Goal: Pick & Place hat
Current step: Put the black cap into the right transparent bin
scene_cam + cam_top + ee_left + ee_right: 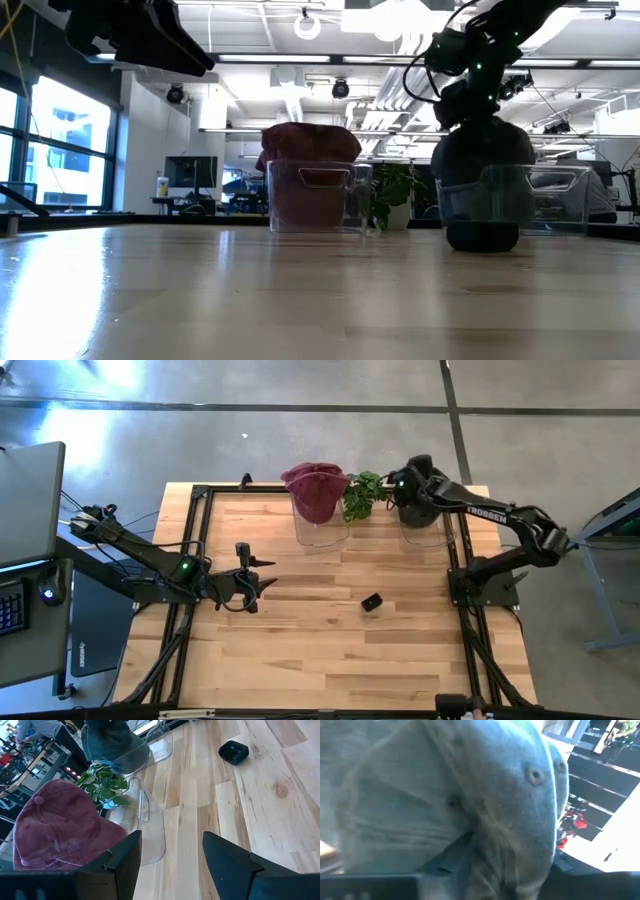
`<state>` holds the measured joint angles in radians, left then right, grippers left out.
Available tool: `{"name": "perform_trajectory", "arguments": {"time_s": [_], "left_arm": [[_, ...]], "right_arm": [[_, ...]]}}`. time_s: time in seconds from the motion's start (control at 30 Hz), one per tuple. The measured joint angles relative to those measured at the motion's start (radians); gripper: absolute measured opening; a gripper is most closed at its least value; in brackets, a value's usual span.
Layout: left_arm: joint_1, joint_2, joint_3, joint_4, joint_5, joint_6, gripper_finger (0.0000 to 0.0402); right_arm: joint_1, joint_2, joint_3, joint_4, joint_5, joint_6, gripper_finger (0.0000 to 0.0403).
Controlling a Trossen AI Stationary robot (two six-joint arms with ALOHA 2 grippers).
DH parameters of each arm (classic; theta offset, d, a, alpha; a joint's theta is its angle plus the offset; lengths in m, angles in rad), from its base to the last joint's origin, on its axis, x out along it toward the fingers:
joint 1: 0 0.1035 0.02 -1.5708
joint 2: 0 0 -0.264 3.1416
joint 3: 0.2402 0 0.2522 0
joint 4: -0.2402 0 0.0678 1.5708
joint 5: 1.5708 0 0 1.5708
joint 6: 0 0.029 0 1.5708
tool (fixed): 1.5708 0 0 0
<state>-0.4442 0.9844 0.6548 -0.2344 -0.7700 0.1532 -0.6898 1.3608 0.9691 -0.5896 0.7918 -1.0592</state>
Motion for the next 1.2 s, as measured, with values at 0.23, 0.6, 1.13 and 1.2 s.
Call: {"name": "perform_trajectory", "arguments": {"time_s": [0.23,0.6,1.13,1.2], "left_arm": [[0.0,0.0,0.0,0.0,0.001,0.0,0.0204],[0.0,0.0,0.0,0.002,0.0,0.0,0.0204],[0.0,0.0,0.0,0.004,0.001,-0.008,0.0204],[0.0,0.0,0.0,0.014,0.001,-0.019,0.0204]], "right_arm": [[0.152,-0.043,0.0,-0.192,0.137,0.146,0.0231],[0.226,-0.073,0.298,-0.736,-0.477,0.933,0.0196],[0.076,-0.006,-0.128,-0.264,-0.364,0.876,0.0016],[0.066,0.016,-0.153,-0.193,-0.308,0.874,0.0019]]}}
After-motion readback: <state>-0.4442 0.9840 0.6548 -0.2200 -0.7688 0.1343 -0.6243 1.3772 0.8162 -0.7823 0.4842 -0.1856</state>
